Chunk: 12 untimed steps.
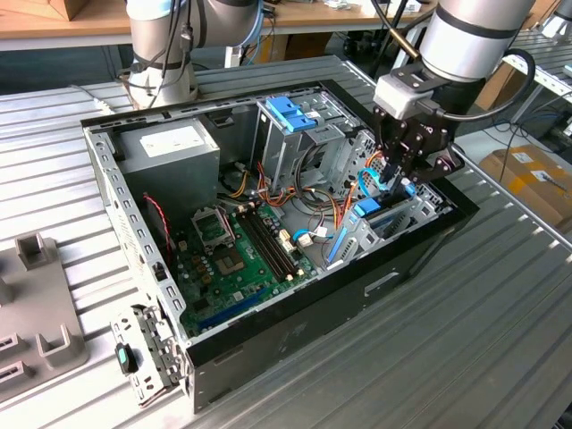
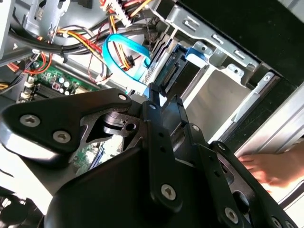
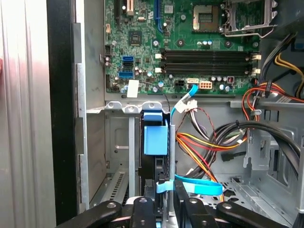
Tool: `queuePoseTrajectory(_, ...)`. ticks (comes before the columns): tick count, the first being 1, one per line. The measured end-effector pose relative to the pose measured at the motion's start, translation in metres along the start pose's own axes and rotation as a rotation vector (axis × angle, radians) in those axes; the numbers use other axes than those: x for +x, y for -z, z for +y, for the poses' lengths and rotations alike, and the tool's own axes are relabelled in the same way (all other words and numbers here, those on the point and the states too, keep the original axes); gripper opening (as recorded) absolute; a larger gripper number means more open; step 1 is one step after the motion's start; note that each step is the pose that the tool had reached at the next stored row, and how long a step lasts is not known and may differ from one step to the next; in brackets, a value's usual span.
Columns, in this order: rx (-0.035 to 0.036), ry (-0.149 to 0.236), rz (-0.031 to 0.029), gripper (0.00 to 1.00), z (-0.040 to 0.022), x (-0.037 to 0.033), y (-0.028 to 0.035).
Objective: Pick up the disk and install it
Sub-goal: 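Insert the first disk wire, then insert the second disk wire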
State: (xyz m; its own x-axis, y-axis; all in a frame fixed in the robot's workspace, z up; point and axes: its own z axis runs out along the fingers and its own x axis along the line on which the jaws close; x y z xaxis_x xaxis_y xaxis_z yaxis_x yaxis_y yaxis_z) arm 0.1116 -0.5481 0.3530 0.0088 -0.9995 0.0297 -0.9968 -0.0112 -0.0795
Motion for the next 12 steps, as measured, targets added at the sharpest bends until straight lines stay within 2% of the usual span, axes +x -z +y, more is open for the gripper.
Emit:
queuePoseTrajectory(1,-0.0088,0.000,-0.0002,0.30,-0.0002,0.0000,-0.0001)
queuePoseTrajectory(2,-0.0265,0.001,-0.0004,0.30,-0.0006,0.0000,-0.0003)
queuePoseTrajectory(3,-0.0410,0.001,-0.0006,0.30,-0.0009,0.0000,-0.0003)
queuePoseTrajectory(12,-0.0437,0.001,-0.0006,0.30,-0.0009,0.0000,-0.0003)
